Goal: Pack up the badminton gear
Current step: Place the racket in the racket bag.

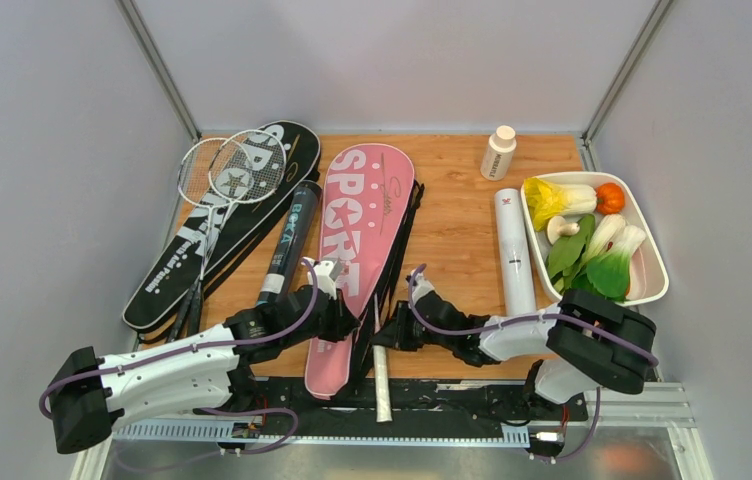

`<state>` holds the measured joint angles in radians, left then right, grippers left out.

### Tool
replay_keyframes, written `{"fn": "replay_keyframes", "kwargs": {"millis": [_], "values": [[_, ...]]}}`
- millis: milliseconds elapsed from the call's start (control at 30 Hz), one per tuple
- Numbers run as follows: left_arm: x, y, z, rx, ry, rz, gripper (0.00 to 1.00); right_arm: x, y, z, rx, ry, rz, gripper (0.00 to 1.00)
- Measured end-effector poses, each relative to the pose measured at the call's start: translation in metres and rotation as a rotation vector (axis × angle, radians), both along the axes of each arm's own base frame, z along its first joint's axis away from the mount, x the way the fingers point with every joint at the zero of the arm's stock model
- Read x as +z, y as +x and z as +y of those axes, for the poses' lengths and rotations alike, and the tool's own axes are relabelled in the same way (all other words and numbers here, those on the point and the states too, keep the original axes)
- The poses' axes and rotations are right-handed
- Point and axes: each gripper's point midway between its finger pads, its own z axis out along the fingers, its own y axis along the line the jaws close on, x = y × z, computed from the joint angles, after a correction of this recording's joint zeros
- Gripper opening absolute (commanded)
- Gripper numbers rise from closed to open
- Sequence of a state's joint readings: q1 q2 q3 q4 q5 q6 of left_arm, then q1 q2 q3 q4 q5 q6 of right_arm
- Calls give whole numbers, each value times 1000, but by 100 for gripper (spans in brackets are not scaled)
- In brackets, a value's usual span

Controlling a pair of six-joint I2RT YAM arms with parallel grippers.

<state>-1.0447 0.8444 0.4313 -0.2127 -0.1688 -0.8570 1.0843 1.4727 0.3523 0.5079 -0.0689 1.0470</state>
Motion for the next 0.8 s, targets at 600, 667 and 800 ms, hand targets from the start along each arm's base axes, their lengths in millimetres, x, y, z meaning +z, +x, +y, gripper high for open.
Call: {"fn": "replay_keyframes", "kwargs": {"millis": [600, 667, 800], "values": [[6, -1, 0, 23, -67, 6, 0, 40, 84, 22, -275, 85, -59, 0], [9, 1, 0, 33, -83, 1, 0, 36, 89, 25, -284, 80, -50, 0], [14, 3, 0, 55, -123, -9, 0, 31, 94, 36, -285, 77, -36, 0]]}}
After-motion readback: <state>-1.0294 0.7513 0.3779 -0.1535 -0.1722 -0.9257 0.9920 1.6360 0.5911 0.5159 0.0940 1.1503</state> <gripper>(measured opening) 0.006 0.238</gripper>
